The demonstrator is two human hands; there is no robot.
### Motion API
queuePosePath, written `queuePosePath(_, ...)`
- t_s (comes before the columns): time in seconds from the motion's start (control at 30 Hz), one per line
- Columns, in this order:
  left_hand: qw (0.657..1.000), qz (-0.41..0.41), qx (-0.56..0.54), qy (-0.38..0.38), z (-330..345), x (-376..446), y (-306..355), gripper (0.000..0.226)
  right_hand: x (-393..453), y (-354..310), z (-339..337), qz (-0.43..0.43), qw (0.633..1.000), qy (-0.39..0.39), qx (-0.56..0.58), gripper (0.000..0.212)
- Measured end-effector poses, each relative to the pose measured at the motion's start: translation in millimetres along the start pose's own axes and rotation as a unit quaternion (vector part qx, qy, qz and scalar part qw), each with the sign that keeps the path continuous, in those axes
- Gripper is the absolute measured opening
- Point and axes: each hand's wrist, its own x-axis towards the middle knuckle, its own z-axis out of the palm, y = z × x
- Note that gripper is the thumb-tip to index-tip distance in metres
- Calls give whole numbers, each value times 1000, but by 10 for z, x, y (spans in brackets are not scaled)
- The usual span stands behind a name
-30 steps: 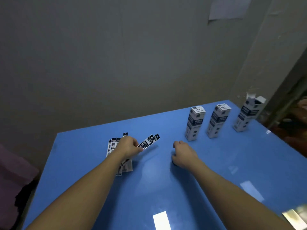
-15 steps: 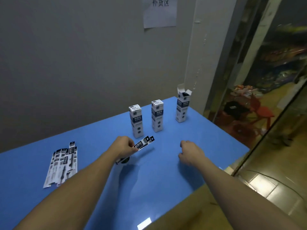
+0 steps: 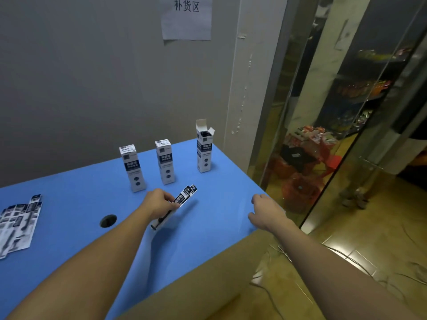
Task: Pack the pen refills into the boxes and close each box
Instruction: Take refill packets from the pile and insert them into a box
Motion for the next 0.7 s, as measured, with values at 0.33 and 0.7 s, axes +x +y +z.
queuePosePath(0.33,999,-22,-35,-8,237,566,435,16,610,347,-17,-10,1000,-22,-4,36)
queuePosePath(0.7,997,-43,-41,-58,307,1263,728,18,1929,285,-344,-55,998,-20,8,28)
